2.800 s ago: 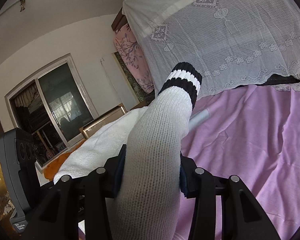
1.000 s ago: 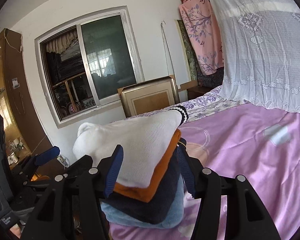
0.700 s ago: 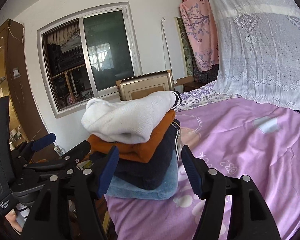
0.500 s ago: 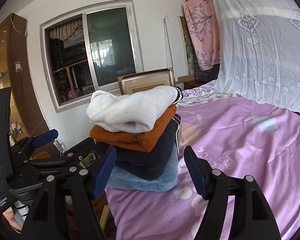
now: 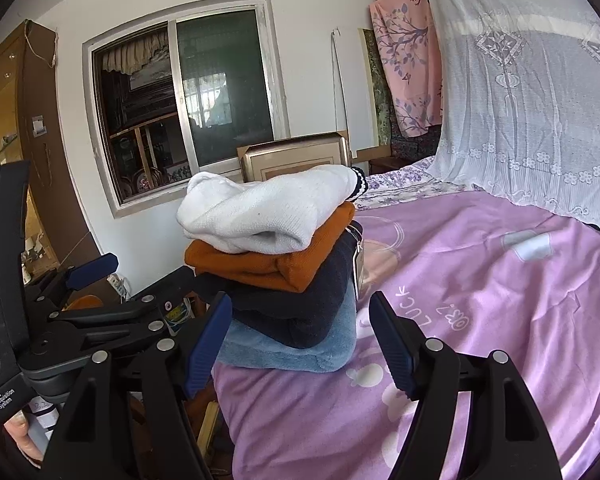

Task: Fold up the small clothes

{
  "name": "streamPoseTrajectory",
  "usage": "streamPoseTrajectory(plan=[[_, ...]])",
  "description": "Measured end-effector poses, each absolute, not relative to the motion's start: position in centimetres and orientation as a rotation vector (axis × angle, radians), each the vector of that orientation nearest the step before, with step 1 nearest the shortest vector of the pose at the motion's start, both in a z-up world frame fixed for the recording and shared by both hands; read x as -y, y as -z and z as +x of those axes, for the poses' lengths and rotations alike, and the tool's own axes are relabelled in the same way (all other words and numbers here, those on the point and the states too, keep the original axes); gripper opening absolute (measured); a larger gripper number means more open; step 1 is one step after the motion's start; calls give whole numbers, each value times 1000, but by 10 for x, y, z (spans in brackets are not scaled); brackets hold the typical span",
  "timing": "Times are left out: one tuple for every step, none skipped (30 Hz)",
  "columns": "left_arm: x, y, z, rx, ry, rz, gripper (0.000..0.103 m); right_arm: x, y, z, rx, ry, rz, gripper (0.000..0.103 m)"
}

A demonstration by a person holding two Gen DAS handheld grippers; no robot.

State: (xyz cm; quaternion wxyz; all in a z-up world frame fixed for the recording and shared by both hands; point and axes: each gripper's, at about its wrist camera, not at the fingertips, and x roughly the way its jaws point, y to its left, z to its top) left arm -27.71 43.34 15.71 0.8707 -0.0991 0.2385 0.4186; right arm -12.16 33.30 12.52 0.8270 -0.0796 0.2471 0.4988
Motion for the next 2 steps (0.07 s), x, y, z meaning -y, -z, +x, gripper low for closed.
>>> streamPoseTrajectory(plan=[[-433,-157,-277,-499,-877,-203,98,-333,-125,-121,-525,-1058,-170,72],[-433,-157,-277,-500,-877,-201,98,-333,-125,-121,-525,-1058,-170,72]])
